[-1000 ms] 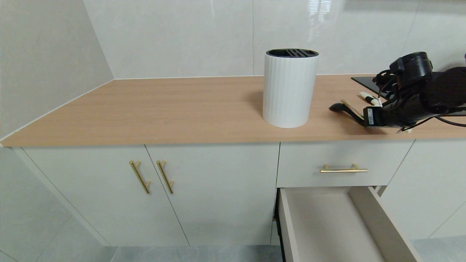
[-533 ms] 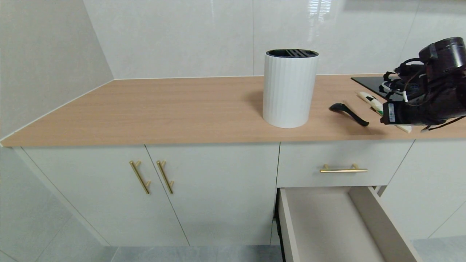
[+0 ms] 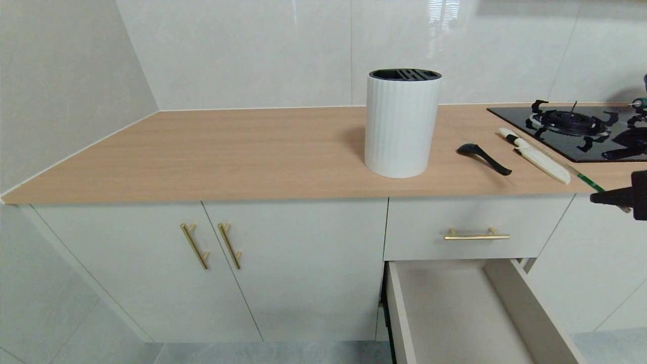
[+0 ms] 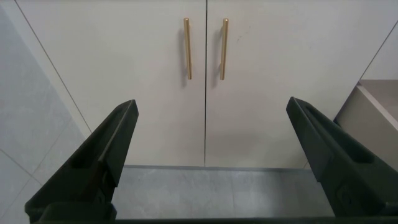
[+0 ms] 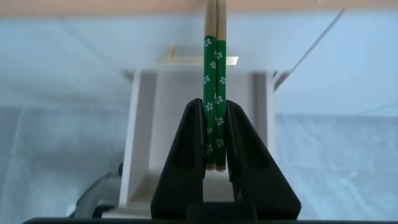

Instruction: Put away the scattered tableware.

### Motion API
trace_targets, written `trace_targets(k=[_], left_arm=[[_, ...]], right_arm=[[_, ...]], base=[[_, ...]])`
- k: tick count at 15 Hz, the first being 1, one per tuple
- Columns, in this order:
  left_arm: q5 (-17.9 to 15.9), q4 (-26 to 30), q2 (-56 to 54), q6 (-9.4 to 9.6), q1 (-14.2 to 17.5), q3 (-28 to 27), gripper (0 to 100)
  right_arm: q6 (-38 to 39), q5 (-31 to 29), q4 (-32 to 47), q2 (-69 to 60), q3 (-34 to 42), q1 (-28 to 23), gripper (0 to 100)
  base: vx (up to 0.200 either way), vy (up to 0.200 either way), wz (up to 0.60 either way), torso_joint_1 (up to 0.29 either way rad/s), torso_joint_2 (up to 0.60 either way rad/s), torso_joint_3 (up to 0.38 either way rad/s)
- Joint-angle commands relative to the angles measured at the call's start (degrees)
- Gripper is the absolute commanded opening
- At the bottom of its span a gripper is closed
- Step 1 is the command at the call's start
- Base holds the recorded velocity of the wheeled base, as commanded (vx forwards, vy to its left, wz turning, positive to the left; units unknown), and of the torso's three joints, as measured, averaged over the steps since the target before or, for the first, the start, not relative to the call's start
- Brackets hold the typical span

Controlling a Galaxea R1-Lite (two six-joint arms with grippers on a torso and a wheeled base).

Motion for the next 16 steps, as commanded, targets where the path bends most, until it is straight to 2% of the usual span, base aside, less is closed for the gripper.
trace_targets(k=[1, 4, 7, 10, 14, 16], left_arm=[[0.0, 0.0, 0.1, -0.06, 0.0, 0.0, 100], [0.0, 0.0, 0.1, -0.06, 0.0, 0.0, 100], [0.0, 0.0, 0.1, 0.03, 0.0, 0.0, 100], [0.0, 0.0, 0.1, -0.06, 0.0, 0.0, 100], [0.0, 0.0, 0.1, -0.06, 0.0, 0.0, 100], [0.0, 0.0, 0.1, -0.06, 0.0, 0.0, 100]], right_arm=[[-1.1, 0.6, 0.0, -7.3, 4.3, 3.2, 0], [-4.6, 0.6, 0.0, -8.8, 9.1, 12.1, 0], [-7.6, 0.5, -0.1, -5.6, 14.7, 18.2, 0], [-9.3, 0.1, 0.1, -2.0, 17.3, 21.4, 0], [-9.3, -1.7, 6.2, 5.7, 16.3, 21.5, 0], [-9.1, -1.7, 9.5, 13.7, 14.5, 21.5, 0]], base=[[0.0, 0.0, 0.0, 0.0, 0.0, 0.0], [0.0, 0.0, 0.0, 0.0, 0.0, 0.0], [0.0, 0.0, 0.0, 0.0, 0.0, 0.0], [0.0, 0.0, 0.0, 0.0, 0.0, 0.0], [0.0, 0.0, 0.0, 0.0, 0.0, 0.0], [0.0, 0.0, 0.0, 0.0, 0.0, 0.0]])
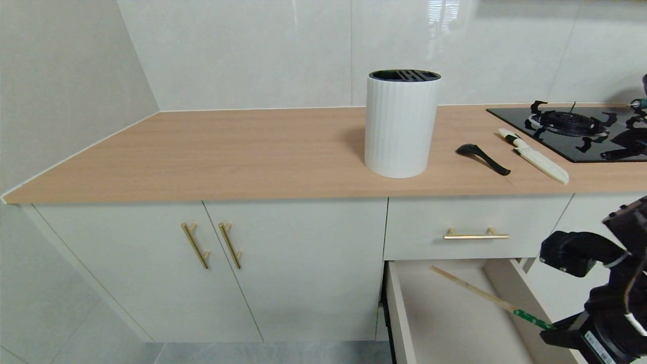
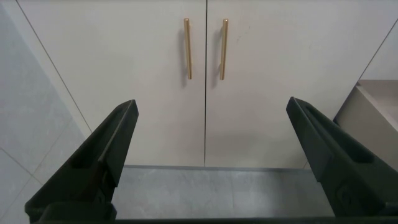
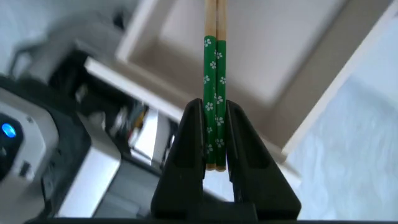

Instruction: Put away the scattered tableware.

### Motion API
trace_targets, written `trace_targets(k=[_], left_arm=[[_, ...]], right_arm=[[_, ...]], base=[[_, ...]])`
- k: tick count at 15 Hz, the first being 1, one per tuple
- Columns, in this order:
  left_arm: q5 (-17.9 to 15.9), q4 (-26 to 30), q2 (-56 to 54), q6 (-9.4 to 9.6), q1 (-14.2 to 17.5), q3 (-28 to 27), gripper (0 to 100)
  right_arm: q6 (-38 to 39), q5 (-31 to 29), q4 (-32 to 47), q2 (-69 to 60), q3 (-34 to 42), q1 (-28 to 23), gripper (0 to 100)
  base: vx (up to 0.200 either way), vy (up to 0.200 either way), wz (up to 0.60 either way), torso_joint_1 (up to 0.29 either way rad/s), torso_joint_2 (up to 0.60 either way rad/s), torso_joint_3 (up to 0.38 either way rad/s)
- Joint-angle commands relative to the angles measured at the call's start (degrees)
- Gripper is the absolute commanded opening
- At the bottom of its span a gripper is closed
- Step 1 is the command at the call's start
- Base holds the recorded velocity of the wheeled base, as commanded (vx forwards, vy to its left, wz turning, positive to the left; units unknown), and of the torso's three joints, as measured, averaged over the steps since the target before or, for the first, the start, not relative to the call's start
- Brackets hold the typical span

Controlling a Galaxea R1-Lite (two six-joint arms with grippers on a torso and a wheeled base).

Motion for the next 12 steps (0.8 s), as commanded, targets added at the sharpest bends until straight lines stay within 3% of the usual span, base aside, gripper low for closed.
trace_targets(k=[1, 6, 12], left_arm=[[0.0, 0.0, 0.1, -0.03, 0.0, 0.0, 100], [0.0, 0.0, 0.1, -0.03, 0.0, 0.0, 100], [0.0, 0.0, 0.1, -0.03, 0.0, 0.0, 100]], right_arm=[[0.6, -0.1, 1.9, 13.4, -1.8, 0.0, 0], [12.7, 0.0, 1.1, 29.7, -8.3, -0.1, 0], [27.9, -1.7, -17.7, 35.3, -8.9, -0.5, 0]], base=[[0.0, 0.0, 0.0, 0.0, 0.0, 0.0], [0.0, 0.0, 0.0, 0.0, 0.0, 0.0], [0.0, 0.0, 0.0, 0.0, 0.0, 0.0]])
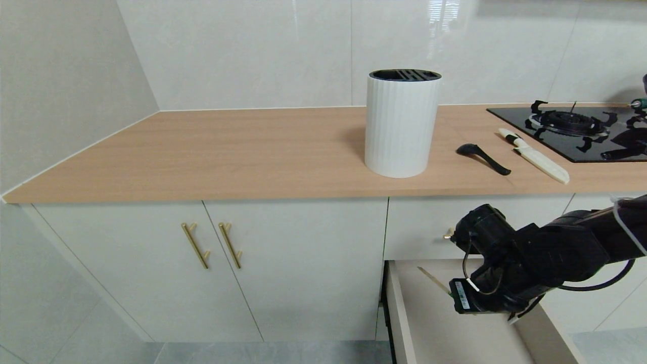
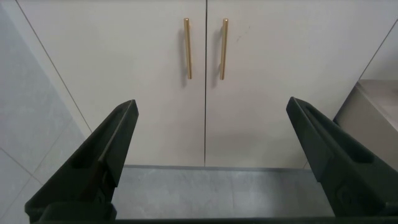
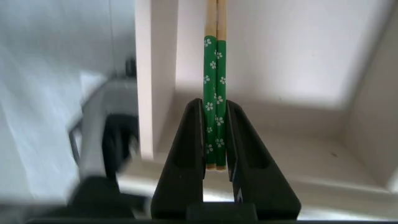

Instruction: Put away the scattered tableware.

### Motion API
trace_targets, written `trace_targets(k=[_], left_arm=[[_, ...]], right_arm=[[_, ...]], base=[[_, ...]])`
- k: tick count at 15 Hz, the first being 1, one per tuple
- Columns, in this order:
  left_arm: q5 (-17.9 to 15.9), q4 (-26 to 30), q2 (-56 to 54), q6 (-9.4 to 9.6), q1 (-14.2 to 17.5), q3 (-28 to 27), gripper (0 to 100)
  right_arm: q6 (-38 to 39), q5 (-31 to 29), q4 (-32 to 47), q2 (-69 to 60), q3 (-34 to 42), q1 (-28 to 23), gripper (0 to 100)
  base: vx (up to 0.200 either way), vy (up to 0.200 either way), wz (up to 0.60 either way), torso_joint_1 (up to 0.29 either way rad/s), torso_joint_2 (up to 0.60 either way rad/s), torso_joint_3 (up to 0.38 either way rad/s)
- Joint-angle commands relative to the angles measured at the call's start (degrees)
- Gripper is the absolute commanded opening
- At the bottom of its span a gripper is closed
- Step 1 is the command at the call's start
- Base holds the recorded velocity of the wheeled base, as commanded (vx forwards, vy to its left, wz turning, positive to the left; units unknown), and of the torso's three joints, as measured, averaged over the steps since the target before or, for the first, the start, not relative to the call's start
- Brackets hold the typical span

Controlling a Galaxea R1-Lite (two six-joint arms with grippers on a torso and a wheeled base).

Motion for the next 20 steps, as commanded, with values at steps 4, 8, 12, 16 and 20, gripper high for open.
trace_targets(k=[4, 8, 12, 16, 20], left_arm=[[0.0, 0.0, 0.1, -0.03, 0.0, 0.0, 100], [0.0, 0.0, 0.1, -0.03, 0.0, 0.0, 100], [0.0, 0.0, 0.1, 0.05, 0.0, 0.0, 100], [0.0, 0.0, 0.1, -0.03, 0.0, 0.0, 100], [0.0, 0.0, 0.1, -0.03, 0.0, 0.0, 100]], right_arm=[[1.8, -2.8, -3.2, 4.8, -0.3, 0.0, 0], [1.6, -2.9, -3.9, 5.0, 0.1, 0.0, 0], [1.2, -3.0, -5.2, 6.4, -0.1, -1.2, 0], [1.2, -3.9, -6.1, 6.8, 0.0, -1.2, 0], [1.2, -3.9, -7.8, 6.8, 0.1, -1.2, 0]], base=[[0.0, 0.0, 0.0, 0.0, 0.0, 0.0], [0.0, 0.0, 0.0, 0.0, 0.0, 0.0], [0.0, 0.0, 0.0, -0.012, 0.04, 0.021], [0.0, 0.0, 0.0, -0.132, 0.37, 0.239], [0.0, 0.0, 0.0, -0.137, 0.45, 0.31]])
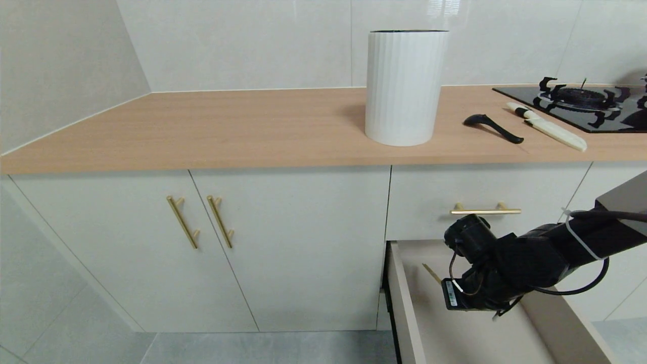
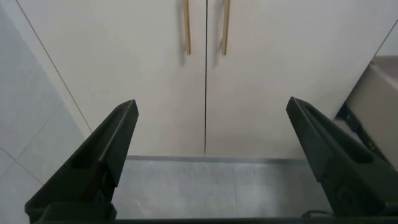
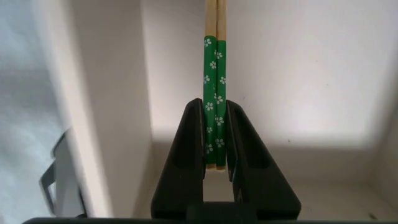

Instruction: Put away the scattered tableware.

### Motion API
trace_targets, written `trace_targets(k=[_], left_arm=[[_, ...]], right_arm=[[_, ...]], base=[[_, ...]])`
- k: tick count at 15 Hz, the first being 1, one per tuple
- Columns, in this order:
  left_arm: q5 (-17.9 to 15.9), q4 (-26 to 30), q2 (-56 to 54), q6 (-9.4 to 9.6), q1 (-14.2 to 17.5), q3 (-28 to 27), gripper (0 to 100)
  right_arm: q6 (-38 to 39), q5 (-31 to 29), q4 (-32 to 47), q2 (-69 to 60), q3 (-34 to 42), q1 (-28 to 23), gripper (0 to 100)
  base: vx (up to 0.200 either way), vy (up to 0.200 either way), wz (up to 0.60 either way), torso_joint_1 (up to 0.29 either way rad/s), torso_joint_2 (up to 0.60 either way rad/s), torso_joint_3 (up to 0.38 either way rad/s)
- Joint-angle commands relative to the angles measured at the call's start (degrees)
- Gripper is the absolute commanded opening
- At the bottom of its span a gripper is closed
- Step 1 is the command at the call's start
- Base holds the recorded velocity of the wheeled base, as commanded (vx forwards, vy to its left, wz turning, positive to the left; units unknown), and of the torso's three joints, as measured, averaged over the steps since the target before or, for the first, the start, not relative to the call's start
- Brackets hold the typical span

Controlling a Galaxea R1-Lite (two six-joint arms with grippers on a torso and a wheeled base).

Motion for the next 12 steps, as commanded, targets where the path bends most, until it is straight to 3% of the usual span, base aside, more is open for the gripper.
trace_targets(k=[1, 5, 8, 12], left_arm=[[0.0, 0.0, 0.1, -0.03, 0.0, 0.0, 100], [0.0, 0.0, 0.1, -0.03, 0.0, 0.0, 100], [0.0, 0.0, 0.1, -0.03, 0.0, 0.0, 100], [0.0, 0.0, 0.1, 0.05, 0.0, 0.0, 100]], right_arm=[[0.0, 0.0, -0.4, 0.0, 0.1, 0.0, 0], [-4.0, -0.2, -8.0, 2.7, 3.8, 0.0, 0], [-5.9, -0.6, -18.7, 7.7, 6.5, 0.0, 0], [-6.1, -3.7, -21.1, 11.2, 6.5, 0.0, 0]], base=[[0.0, 0.0, 0.0, -0.115, 0.47, 0.339], [0.0, 0.0, 0.0, -0.07, 0.35, 0.261], [0.0, 0.0, 0.0, -0.016, 0.06, 0.028], [0.0, 0.0, 0.0, 0.0, 0.0, 0.0]])
